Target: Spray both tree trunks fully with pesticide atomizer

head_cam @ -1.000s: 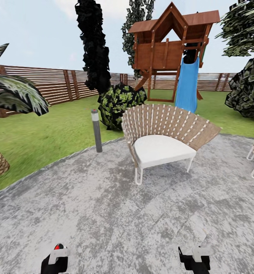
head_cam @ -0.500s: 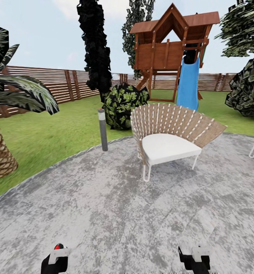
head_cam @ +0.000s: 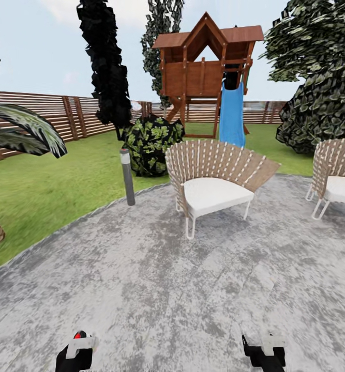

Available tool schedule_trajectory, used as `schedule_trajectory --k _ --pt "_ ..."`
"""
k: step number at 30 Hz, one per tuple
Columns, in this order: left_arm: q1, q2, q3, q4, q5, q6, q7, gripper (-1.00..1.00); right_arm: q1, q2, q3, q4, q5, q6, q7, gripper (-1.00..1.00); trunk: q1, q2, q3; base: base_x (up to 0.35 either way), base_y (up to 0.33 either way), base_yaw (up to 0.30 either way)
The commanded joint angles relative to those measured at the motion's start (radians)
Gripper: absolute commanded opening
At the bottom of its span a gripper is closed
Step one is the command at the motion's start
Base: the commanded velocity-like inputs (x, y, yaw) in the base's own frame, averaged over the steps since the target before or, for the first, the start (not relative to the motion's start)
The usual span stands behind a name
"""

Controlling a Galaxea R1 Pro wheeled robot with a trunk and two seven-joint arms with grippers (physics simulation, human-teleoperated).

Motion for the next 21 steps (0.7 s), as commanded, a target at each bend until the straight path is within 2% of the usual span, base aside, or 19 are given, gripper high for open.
schedule_trajectory --k 1,21 --pt "0.000 0.000 -0.001 0.001 0.003 -0.003 0.001 -1.00 -0.001 0.001 -0.006 0.001 0.011 -0.003 -0.003 1.00 -0.001 0.000 0.000 -0.234 0.239 -0.275" --pt "-0.002 0.000 -0.001 0.001 0.004 0.001 0.001 -1.00 -0.001 -0.001 -0.006 0.001 0.011 -0.002 -0.003 1.00 -0.001 0.000 0.000 -0.254 0.231 -0.296"
